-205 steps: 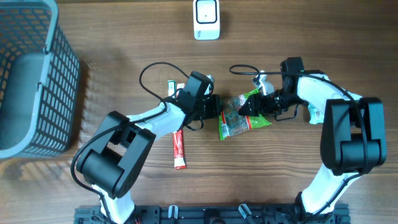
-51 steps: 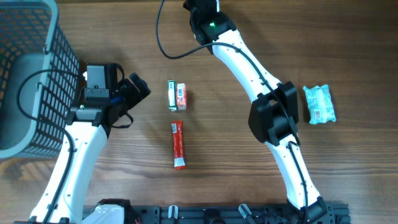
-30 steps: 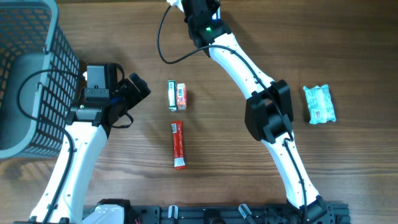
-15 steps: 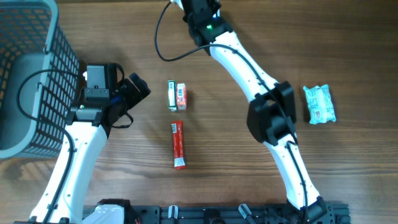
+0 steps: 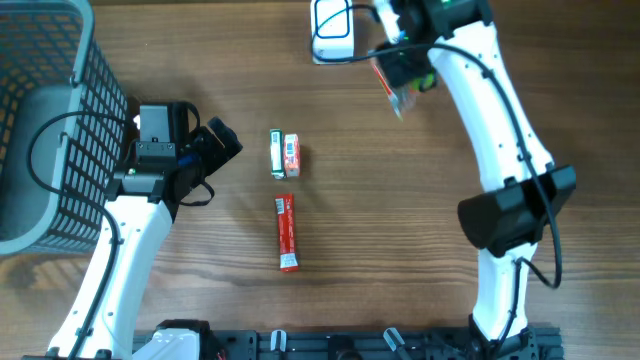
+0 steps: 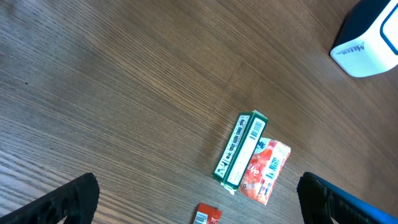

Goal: Scan the item barcode
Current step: 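Carry the bag right and place it beside the pale green packet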

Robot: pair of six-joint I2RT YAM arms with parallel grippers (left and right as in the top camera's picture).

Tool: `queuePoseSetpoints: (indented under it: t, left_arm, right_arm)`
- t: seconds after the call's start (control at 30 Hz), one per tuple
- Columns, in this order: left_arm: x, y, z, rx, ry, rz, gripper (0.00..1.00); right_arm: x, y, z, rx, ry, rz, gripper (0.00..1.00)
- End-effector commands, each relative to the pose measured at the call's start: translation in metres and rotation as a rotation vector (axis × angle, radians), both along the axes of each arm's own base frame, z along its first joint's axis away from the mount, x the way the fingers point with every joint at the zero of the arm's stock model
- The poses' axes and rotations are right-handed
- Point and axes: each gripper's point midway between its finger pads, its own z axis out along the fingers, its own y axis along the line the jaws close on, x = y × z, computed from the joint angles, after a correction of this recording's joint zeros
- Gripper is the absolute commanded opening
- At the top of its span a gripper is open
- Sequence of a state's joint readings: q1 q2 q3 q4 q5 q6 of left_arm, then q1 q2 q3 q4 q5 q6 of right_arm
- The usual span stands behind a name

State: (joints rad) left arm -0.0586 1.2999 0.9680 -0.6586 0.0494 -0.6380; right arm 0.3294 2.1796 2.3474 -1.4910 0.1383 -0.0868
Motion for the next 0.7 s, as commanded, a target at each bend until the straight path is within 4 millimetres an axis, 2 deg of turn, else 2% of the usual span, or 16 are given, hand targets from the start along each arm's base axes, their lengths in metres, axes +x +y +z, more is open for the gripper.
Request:
queuePoseSetpoints:
  t: [0.0, 0.23, 0.37, 0.4, 0.47, 0.5, 0.53, 0.6, 0.67]
  left_arm:
    - [0.001, 0.003, -0.001, 0.011, 0.001, 0.006, 1.0]
    - [0.001, 0.003, -0.001, 0.011, 0.001, 0.006, 1.0]
    - [0.001, 0.003, -0.001, 0.011, 0.001, 0.006, 1.0]
    - [0.001, 0.003, -0.001, 0.011, 0.001, 0.006, 1.0]
    - [0.001, 0.003, -0.001, 0.011, 0.001, 0.006, 1.0]
    - [0.001, 0.003, -0.001, 0.011, 0.001, 0.006, 1.0]
    - [0.001, 0.003, -0.001, 0.011, 0.001, 0.006, 1.0]
    - [0.001, 0.003, -0.001, 0.011, 0.001, 0.006, 1.0]
    - [0.001, 0.003, -0.001, 0.011, 0.001, 0.006, 1.0]
  right_arm:
    - [-0.014, -0.023, -0.043, 0.045, 0.155, -0.118, 0.04]
    - [-0.056, -0.068, -0.129, -0.004, 0.384, -0.211, 0.04]
    - [-0.065, -0.083, -0.15, -0.014, 0.413, -0.243, 0.04]
    - [-0.064, -0.087, -0.153, -0.015, 0.409, -0.251, 0.09]
    - [-0.062, -0.093, -0.154, -0.011, 0.401, -0.266, 0.49]
    - [-0.062, -0.099, -0.154, -0.024, 0.4, -0.274, 0.61]
    - [-0.062, -0.105, -0.153, -0.049, 0.397, -0.283, 0.66]
    - [-0.061, -0.115, -0.148, -0.089, 0.389, -0.291, 0.71]
    - [-0.054, -0.114, -0.136, -0.083, 0.365, -0.294, 0.75]
